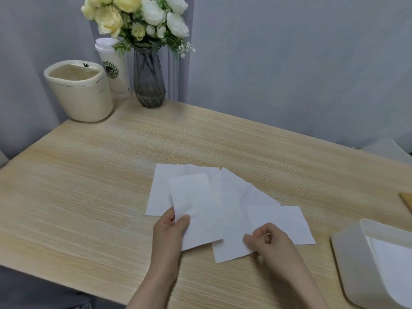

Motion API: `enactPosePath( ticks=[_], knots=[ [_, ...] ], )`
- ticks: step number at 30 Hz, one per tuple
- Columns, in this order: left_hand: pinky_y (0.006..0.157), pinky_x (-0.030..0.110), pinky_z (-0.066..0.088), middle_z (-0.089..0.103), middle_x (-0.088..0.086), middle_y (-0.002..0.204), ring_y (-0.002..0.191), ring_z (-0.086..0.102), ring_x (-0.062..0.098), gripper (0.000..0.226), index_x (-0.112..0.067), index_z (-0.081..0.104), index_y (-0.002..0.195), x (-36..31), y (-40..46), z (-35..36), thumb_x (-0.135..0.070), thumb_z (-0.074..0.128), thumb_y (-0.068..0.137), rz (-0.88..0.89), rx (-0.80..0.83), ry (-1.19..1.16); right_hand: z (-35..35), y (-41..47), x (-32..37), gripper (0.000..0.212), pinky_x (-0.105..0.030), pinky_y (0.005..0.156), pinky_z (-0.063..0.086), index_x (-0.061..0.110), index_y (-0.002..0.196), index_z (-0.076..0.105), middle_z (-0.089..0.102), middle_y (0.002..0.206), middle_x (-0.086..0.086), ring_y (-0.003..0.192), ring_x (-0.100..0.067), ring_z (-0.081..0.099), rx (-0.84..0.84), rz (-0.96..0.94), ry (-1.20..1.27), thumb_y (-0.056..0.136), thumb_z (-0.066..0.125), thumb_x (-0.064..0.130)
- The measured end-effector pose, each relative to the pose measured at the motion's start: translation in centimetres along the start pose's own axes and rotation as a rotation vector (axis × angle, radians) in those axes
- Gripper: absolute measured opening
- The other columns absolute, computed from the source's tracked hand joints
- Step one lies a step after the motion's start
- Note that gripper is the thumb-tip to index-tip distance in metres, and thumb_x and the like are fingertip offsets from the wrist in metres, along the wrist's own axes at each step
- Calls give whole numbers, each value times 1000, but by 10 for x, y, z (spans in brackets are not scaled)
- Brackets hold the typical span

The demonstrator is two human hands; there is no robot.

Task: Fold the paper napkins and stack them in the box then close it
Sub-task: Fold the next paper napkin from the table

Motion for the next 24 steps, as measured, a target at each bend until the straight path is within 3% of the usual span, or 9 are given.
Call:
enactPosePath(
  ticks=[3,6,9,14,17,21,24],
  knots=[
    [73,34,53,77,4,93,87,71,23,30,-12,73,99,1,2,0,7,53,89,3,5,28,0,2,5,18,-32,66,43,22,81,61,55,61,9,64,-14,58,15,8,0,75,72,34],
    [69,30,53,77,0,94,84,72,17,32,-15,71,100,-1,3,0,9,53,89,18,21,48,5,6,9,17,-30,62,38,18,71,60,49,52,9,56,-11,49,37,-8,5,75,73,28],
    [72,31,53,77,-2,96,87,72,17,34,-18,68,103,0,3,0,9,53,89,24,33,56,8,8,10,15,-32,64,42,13,71,60,65,52,2,52,-8,53,42,-24,21,80,67,22],
    [73,31,55,77,-2,98,89,73,17,37,-22,65,104,3,6,0,9,51,91,31,42,71,-20,8,10,19,-31,62,40,9,72,54,62,49,-7,48,-9,55,-169,-83,211,87,63,16],
    [67,26,54,77,-2,98,88,73,16,31,-21,65,106,4,6,0,2,48,96,33,44,62,-25,5,11,16,-28,57,37,2,84,57,57,51,-13,47,-11,56,-197,-69,410,91,61,16],
    [75,32,51,76,0,99,88,72,15,26,-20,67,107,6,7,-1,-6,45,101,46,26,63,-4,-3,26,15,-12,40,32,3,81,55,64,54,-8,34,-2,43,-100,-78,518,92,59,11],
    [76,32,50,76,-1,98,88,71,14,27,-19,68,105,6,7,-1,-8,44,102,51,22,67,25,-11,38,17,-7,39,29,7,77,54,63,50,-1,34,1,43,16,-112,482,93,58,11]
  ],
)
Point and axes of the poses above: each hand's wrist, its own y-axis towards the middle knuckle, its own z-axis out of the palm, x = y × z, the point moved 9 cm from there along y, towards the middle knuckle
